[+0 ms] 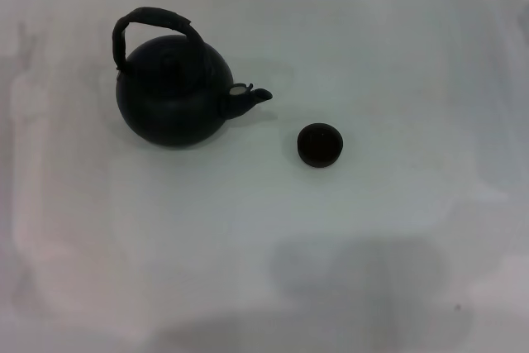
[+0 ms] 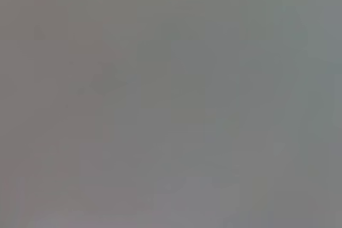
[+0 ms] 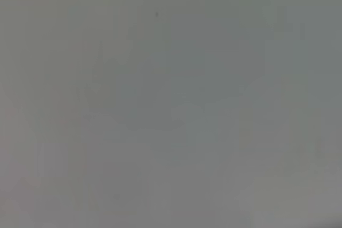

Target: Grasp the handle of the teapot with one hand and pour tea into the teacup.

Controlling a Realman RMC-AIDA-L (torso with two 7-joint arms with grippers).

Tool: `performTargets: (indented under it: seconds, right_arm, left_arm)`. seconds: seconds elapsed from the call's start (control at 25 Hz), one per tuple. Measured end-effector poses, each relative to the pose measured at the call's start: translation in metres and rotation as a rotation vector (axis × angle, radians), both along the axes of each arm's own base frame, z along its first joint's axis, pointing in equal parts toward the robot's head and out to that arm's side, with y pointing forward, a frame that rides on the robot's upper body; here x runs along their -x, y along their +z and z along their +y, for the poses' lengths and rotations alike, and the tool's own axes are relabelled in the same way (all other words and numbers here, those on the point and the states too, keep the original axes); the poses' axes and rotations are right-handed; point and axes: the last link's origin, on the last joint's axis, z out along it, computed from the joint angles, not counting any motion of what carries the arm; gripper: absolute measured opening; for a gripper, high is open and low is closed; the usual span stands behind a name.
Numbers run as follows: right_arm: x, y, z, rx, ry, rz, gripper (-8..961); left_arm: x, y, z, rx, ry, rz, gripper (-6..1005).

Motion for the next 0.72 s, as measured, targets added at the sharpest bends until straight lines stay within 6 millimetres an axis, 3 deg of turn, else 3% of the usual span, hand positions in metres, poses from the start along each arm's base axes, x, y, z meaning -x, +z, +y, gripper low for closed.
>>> performTargets:
  seconds: [0.36,0.72]
  right_arm:
    - [0.001,0.001,0.002,-0.010,-0.002,0.013,845]
    - [-0.006,-0.004,-0.003,0.008,-0.043,0.034,845]
  left_arm:
    - [0.009,0.008,0.004,-0.048,0.072,-0.044,888]
    - [0.012,0.003,0.002,-0.018,0.092,-0.029,887]
